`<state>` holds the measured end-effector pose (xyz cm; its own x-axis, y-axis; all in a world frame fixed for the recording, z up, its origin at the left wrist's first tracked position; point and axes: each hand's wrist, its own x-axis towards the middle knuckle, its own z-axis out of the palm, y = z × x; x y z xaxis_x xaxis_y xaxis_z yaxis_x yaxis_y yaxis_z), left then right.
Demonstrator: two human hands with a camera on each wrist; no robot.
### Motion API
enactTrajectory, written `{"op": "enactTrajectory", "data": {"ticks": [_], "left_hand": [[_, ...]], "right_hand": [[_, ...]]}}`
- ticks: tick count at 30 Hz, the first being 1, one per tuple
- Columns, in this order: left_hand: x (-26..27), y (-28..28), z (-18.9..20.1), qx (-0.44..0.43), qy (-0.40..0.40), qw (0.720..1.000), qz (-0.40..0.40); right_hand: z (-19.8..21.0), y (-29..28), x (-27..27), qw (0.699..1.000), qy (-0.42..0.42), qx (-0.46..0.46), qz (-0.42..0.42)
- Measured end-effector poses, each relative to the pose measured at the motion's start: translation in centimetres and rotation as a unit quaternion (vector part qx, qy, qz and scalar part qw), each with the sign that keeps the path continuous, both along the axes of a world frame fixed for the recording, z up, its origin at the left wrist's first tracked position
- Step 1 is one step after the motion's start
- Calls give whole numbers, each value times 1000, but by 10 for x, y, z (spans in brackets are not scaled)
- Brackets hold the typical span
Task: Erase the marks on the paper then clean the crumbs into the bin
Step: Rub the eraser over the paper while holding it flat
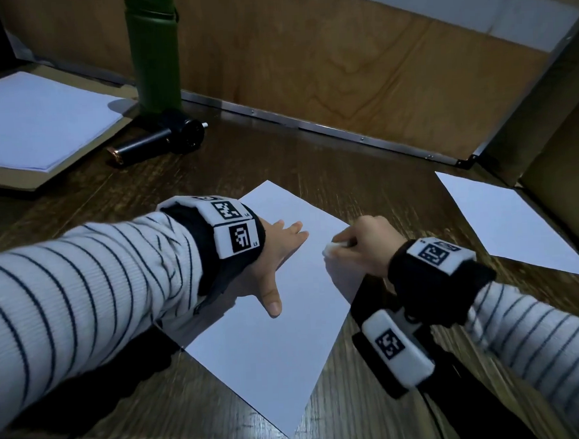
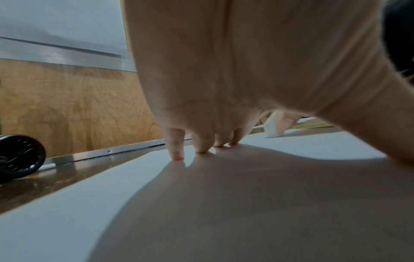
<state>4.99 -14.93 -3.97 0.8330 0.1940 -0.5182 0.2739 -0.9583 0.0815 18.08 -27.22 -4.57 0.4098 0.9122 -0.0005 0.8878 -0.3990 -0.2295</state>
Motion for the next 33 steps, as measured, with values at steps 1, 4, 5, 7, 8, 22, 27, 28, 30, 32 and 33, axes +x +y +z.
{"op": "enactTrajectory", "data": {"ticks": [1, 4, 5, 7, 8, 22, 27, 28, 30, 32, 33], "left_hand": [[-1, 0, 1, 4, -1, 1000, 2], [-2, -1, 0, 8, 0, 1000, 5], [-2, -1, 0, 10, 4, 1000, 5], [-2, 0, 0, 12, 9, 1000, 5], [-1, -1, 0, 11, 9, 1000, 4], [0, 18, -2, -48, -1, 998, 26], [-2, 30, -5, -41, -9, 998, 46], [-1, 29, -5, -33, -3, 998, 45], [0, 28, -4, -24, 2, 999, 36], [0, 29, -2, -24, 1, 999, 29], [0, 30, -2, -22, 1, 999, 28]], "right_hand": [[0, -1, -6, 1000, 1, -3, 17], [2, -14, -40, 987, 20, -63, 143], [1, -17, -47, 981, 33, -79, 175], [3, -15, -45, 978, 49, -90, 182], [3, -10, -37, 983, 46, -75, 163], [1, -19, -44, 972, 165, -88, 144], [2, -12, -41, 972, 182, -89, 122], [3, -7, -40, 975, 166, -88, 118], [7, 7, -32, 984, 131, -81, 94], [10, 26, -17, 992, 93, -65, 52], [12, 35, -8, 995, 77, -60, 28]]}}
